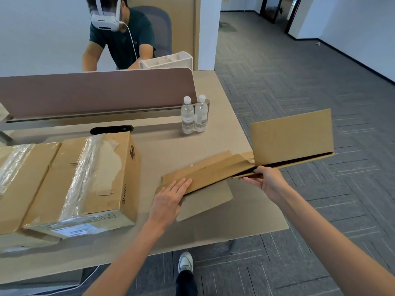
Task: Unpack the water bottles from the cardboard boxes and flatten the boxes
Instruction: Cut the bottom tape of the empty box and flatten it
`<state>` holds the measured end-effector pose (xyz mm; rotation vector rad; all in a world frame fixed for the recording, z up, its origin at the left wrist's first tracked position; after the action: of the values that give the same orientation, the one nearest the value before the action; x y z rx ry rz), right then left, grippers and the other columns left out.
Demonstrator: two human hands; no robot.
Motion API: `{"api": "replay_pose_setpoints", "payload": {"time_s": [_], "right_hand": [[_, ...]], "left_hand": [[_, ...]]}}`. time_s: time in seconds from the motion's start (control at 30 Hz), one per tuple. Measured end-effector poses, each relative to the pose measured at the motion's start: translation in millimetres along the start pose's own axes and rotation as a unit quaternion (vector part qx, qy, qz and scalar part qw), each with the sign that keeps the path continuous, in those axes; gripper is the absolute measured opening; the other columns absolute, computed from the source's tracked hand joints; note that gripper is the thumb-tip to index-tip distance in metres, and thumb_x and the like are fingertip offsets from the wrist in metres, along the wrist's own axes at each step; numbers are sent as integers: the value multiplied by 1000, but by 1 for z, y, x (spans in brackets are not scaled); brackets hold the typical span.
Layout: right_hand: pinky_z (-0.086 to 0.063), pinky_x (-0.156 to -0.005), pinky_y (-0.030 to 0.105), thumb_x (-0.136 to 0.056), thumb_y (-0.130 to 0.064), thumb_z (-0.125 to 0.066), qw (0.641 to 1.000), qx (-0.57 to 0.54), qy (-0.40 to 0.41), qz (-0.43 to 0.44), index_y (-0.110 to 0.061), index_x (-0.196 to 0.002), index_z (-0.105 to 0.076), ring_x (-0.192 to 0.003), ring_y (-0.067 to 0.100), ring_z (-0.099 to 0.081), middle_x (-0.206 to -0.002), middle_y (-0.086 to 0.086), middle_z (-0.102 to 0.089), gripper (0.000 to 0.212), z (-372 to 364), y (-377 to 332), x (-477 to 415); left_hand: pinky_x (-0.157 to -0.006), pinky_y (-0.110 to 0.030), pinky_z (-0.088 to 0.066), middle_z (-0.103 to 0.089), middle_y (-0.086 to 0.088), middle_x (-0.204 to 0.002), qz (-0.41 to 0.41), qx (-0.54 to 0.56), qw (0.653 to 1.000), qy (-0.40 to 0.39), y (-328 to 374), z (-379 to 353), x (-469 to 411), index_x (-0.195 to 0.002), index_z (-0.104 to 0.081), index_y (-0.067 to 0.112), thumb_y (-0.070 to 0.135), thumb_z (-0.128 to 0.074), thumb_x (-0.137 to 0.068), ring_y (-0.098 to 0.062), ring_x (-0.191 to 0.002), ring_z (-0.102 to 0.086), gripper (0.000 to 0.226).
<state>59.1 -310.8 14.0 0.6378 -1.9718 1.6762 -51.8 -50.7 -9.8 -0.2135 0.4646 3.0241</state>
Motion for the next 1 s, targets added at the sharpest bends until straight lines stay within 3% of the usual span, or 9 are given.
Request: {"api": "replay_pose_setpoints", "payload": {"time_s": [0.17, 0.3, 0.4, 0.53, 0.67, 0.8, 0.9, 1.0], "right_hand": [[-59, -70, 32, -98, 0, -44, 1000, -13, 5, -16, 12, -118, -51, -77, 35, -72, -92, 28, -69, 25, 6, 14, -7], [-62, -69, 35, -94, -7, -51, 1000, -4, -8, -19, 3, -113, -56, -98, 35, -69, -115, 24, -66, 22, 10, 18, -8], [-56, -87, 48, -93, -28, -62, 999, -1, -35, 1, -9, -124, -58, -114, 33, -61, -124, 14, -62, 36, 14, 13, -9], [-49, -97, 55, -89, -47, -64, 996, -90, 12, 7, -14, -130, -48, -110, 33, -58, -121, 11, -57, 55, 36, 8, -20], [-52, -86, 51, -87, -39, -70, 987, -143, 76, -10, -13, -133, -46, -112, 32, -57, -123, 12, -57, 59, 50, 13, -29], [-56, -72, 43, -86, -20, -73, 979, -119, 165, -6, -5, -130, -45, -100, 29, -59, -117, 14, -58, 54, 62, 15, -31], [-55, -42, 29, -86, -7, -70, 974, -71, 214, 20, -1, -111, -52, -95, 27, -59, -116, 18, -60, 32, 68, 13, -33], [-54, -39, 29, -85, 1, -66, 968, -52, 242, 42, -7, -85, -48, -93, 27, -60, -114, 19, -60, 20, 72, 11, -32]], "left_hand": [[-68, -34, -62, -72, -5, -114, -2, 10, 1000, 1, 3, -4, 0, -129, -63, 14, -17, -82, -47, -22, -89, -74, 90], [-68, -36, -63, -73, -7, -111, 0, 15, 1000, 16, 4, -8, 0, -124, -66, 11, -21, -79, -45, -23, -88, -74, 86], [-71, -36, -62, -73, -6, -112, 3, 30, 999, 24, 4, -11, 1, -122, -67, 10, -21, -80, -46, -22, -89, -74, 84], [-69, -38, -63, -73, -5, -111, -5, 34, 999, 31, 3, -15, 5, -122, -67, 12, -22, -82, -45, -22, -89, -74, 85], [-67, -36, -63, -74, -3, -109, -26, 25, 999, 30, 5, -20, 6, -123, -66, 13, -21, -83, -45, -20, -84, -74, 87], [-64, -34, -62, -74, -4, -108, -49, 2, 998, 26, 7, -25, 6, -122, -67, 12, -20, -85, -42, -20, -80, -74, 87], [-71, -37, -62, -73, -5, -112, -54, -15, 998, 27, 9, -26, 10, -122, -66, 13, -21, -85, -39, -23, -88, -74, 92], [-83, -38, -57, -70, -6, -118, -48, -16, 998, 41, 8, -26, 12, -129, -60, 16, -22, -84, -41, -25, -97, -72, 98]]}}
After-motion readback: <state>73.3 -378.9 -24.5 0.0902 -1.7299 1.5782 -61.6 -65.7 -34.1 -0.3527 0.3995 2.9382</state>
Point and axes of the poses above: each hand's wrist, its own x-axis away from the middle knuckle, its own z-axis out of the back of the hand, y = z × x, the point moved 9 cm from there along -x, towards the middle knuckle
